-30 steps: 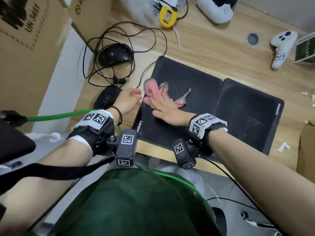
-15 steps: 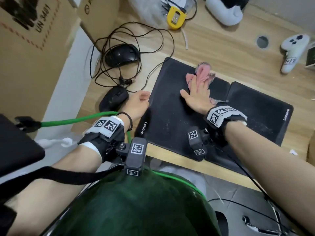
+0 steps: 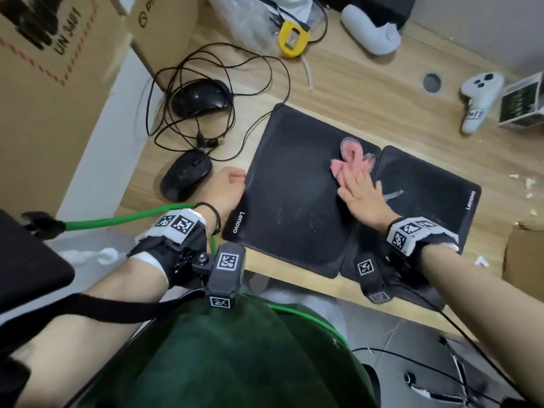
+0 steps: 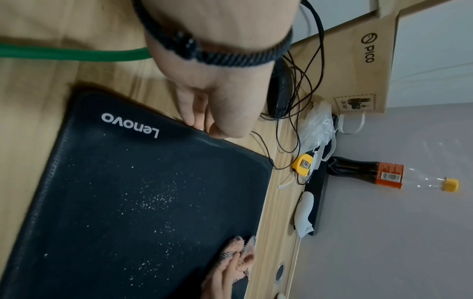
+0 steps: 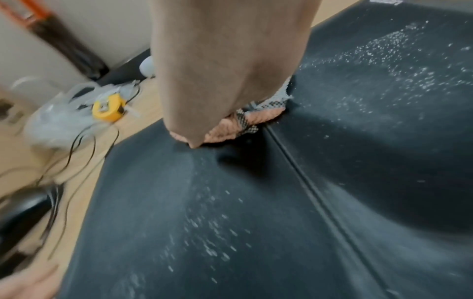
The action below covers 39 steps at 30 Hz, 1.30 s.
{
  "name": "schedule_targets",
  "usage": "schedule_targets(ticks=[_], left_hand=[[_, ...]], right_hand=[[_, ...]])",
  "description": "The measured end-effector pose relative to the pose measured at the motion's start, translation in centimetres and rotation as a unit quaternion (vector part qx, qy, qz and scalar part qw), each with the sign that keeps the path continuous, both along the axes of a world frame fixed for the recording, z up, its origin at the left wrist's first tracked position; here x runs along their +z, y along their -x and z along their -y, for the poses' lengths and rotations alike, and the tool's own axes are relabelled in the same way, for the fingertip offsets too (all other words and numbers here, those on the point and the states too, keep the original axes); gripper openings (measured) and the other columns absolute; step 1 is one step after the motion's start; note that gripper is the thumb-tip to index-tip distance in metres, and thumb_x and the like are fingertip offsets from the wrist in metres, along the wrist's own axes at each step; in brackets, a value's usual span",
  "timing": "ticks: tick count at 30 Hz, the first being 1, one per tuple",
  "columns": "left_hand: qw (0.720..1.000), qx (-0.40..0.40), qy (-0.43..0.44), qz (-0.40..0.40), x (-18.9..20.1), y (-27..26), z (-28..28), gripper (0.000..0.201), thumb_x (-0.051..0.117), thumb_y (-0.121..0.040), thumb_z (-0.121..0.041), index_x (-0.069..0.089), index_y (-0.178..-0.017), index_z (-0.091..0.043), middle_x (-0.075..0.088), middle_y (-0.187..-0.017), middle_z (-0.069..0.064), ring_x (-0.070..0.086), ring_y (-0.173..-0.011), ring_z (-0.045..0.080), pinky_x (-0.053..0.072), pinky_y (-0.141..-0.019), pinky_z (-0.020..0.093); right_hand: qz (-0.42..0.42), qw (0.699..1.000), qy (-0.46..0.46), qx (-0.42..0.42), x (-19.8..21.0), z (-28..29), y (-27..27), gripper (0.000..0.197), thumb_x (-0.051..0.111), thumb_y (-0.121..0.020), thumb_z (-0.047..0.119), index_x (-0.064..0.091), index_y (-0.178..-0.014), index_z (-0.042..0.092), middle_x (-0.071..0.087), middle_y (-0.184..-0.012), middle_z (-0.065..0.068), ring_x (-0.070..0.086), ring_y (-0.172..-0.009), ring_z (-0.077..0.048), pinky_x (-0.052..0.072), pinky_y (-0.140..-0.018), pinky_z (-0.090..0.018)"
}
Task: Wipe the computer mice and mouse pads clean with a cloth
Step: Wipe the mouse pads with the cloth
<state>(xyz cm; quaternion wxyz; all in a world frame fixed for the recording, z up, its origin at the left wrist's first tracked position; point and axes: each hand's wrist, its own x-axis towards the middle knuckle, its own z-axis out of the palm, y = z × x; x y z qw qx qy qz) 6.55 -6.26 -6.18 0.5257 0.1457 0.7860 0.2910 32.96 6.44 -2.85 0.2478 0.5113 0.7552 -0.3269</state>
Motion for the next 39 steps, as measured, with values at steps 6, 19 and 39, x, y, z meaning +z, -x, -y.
schedule_targets(ticks=[6, 19, 39], left_hand=[[1.0, -0.005, -0.015, 0.015, 1.9, -0.3, 0.5, 0.03, 0.055, -0.081, 0.0, 0.06, -0.091, -0.027, 0.065, -0.094, -0.009, 0.063, -0.102, 0.02, 0.048, -0.099, 0.041], [0.999, 0.027, -0.031, -0.015, 2.1, -1.5, -0.2, 0.038, 0.045, -0.088, 0.006, 0.061, -0.12, -0.007, 0.064, -0.107, 0.008, 0.056, -0.088, 0.015, 0.048, -0.085, 0.026], [0.975, 0.151, 0.042, -0.156, 1.9, -4.7, 6.2, 0.035, 0.062, -0.079, -0.009, 0.063, -0.113, -0.017, 0.059, -0.105, 0.001, 0.059, -0.104, 0.02, 0.046, -0.097, 0.033]], right_hand=[[-0.037, 0.996, -0.058, -0.05, -1.8, -0.5, 8.2, 0.07, 0.03, -0.1, 0.044, -0.003, -0.153, 0.013, -0.007, -0.159, -0.022, -0.015, -0.146, -0.035, -0.004, -0.117, -0.048], [-0.007, 0.992, 0.025, 0.126, 0.2, 1.8, -0.7, 0.06, 0.025, -0.103, 0.037, -0.005, -0.153, 0.025, -0.015, -0.161, 0.0, -0.021, -0.146, -0.016, -0.009, -0.117, -0.055], [-0.062, 0.902, 0.07, 0.421, -0.9, 5.4, 4.5, 0.054, 0.021, -0.105, 0.036, 0.001, -0.154, 0.025, -0.009, -0.162, -0.004, -0.017, -0.147, -0.019, -0.01, -0.117, -0.053]])
